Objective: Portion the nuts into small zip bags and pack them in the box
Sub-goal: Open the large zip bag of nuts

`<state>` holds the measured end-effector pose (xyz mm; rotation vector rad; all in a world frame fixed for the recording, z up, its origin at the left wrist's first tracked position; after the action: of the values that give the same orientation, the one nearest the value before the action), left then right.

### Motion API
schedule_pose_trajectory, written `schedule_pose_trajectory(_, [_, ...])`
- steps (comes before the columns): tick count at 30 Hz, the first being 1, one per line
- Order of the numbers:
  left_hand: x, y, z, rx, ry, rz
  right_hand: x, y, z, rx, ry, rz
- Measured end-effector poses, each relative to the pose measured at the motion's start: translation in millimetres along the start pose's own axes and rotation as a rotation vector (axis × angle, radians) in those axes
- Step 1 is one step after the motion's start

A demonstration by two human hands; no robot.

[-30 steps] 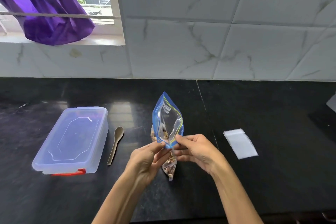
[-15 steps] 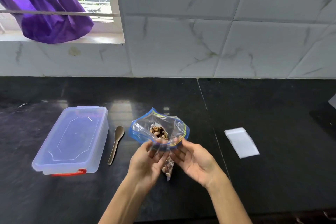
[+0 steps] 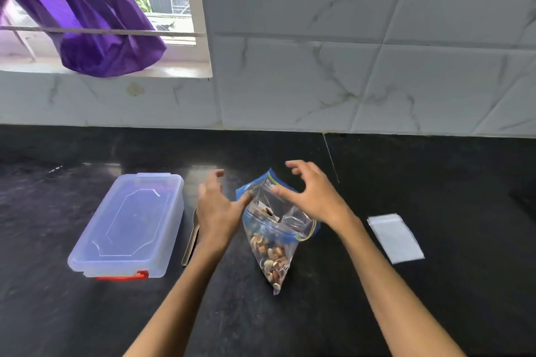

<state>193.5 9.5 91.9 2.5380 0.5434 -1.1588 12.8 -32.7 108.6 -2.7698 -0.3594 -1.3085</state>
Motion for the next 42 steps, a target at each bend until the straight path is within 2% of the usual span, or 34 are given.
schedule_pose_trajectory(2, [-8.7,19.0,2.8,0.131,0.083,0.046,8.4,19.0,6.4,0.129,-0.132,-0.057])
schedule_pose_trajectory(4, [-14.4,32.0,5.7,0.258,0.127,0.067,9.9,30.9,11.9,0.144,-0.174,-0.092])
schedule_pose_trajectory(6, [-12.8,40.9,6.8,0.311,0.093,0.059,7.8,39.9,12.4,0.157,-0.14,-0.102])
schedule_pose_trajectory(8, [-9.3,45.5,5.3,0.42,-0.041,0.001,6.3,48.8,9.7,0.225,-0.042,-0.063])
schedule_pose_trajectory(11, [-7.7,45.5,6.5,0.698,-0.476,-0.299,2.6,58.9,5.7,0.343,0.149,0.049])
schedule_pose_trajectory(13, [-5.9,44.3,7.9,0.804,-0.711,-0.536,-1.8,62.1,3.9,0.384,0.189,0.107])
schedule_pose_trajectory(16, [-0.8,42.3,9.0,0.907,-0.683,-0.663,-11.0,65.4,8.0,0.468,0.432,0.29])
schedule_pose_trajectory(18, [1.1,44.3,8.7,0.9,-0.644,-0.689,-13.5,67.3,11.6,0.512,0.662,0.46])
schedule_pose_trajectory(21, [1.4,52.6,9.0,0.831,-0.713,-0.729,-18.6,67.6,14.0,0.522,0.901,0.677])
schedule_pose_trajectory(25, [4.2,53.1,15.3,0.716,-0.937,-0.888,-37.7,64.8,20.0,0.42,1.099,0.793])
schedule_pose_trajectory(27, [10.8,50.1,20.0,0.698,-0.992,-0.865,-40.3,56.3,23.1,0.437,1.113,0.774])
schedule_pose_trajectory(29, [17.2,45.5,21.9,0.708,-0.98,-0.82,-37.9,44.7,21.0,0.453,0.968,0.73])
schedule_pose_trajectory(33, [33.0,34.8,16.3,0.767,-0.557,-0.764,-35.3,19.7,15.5,0.354,0.481,0.606])
schedule_pose_trajectory(37, [35.2,26.0,17.9,0.736,-0.396,-0.613,-26.8,4.6,16.1,0.278,0.319,0.508])
schedule_pose_trajectory(39, [31.4,23.6,16.9,0.716,-0.438,-0.558,-25.1,1.7,15.2,0.249,0.4,0.459])
schedule_pose_trajectory(42, [34.0,23.6,13.7,0.721,-0.781,-0.643,-31.7,-2.8,15.3,0.32,0.858,0.522])
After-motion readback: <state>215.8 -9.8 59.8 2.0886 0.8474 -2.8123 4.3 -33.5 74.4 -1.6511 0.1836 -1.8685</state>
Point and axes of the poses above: each hand's wrist, its own y-axis towards the middle knuckle, its own z-axis out of the palm, x = y × z, the point moved 2 cm from there along y, towards the middle knuckle, and after that the axes turned 7 degrees about y, right-handed, at the moved point
